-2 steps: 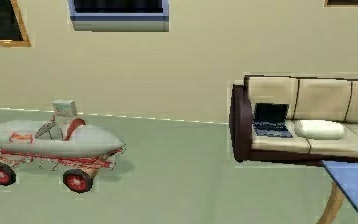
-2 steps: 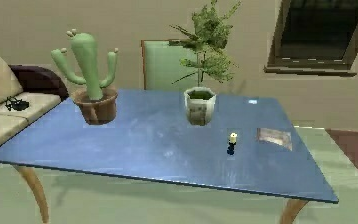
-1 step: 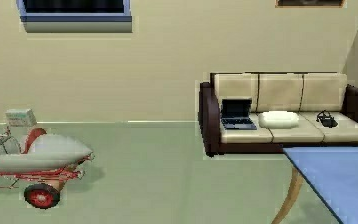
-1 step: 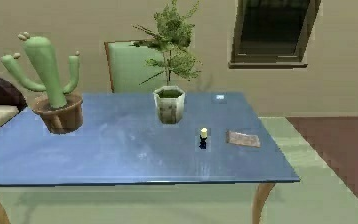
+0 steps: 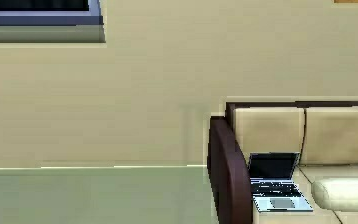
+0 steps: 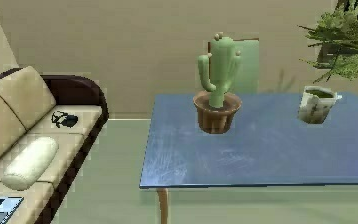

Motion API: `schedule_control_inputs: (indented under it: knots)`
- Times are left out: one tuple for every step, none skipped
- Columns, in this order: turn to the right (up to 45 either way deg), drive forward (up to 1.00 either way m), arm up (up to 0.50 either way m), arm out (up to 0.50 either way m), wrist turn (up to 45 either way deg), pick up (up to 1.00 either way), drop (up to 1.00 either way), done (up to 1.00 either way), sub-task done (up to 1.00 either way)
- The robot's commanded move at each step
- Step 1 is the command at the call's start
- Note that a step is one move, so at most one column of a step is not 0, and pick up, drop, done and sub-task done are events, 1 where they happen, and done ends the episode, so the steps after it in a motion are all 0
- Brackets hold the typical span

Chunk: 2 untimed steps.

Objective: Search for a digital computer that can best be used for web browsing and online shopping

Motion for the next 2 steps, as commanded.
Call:
schedule_control_inputs:
  knots:
    - [0.0,0.15,0.0,0.0,0.0,0.0,0.0,0.0,0.0]
    - [36.0,0.0,0.0,0.0,0.0,0.0,0.0,0.0,0.0]
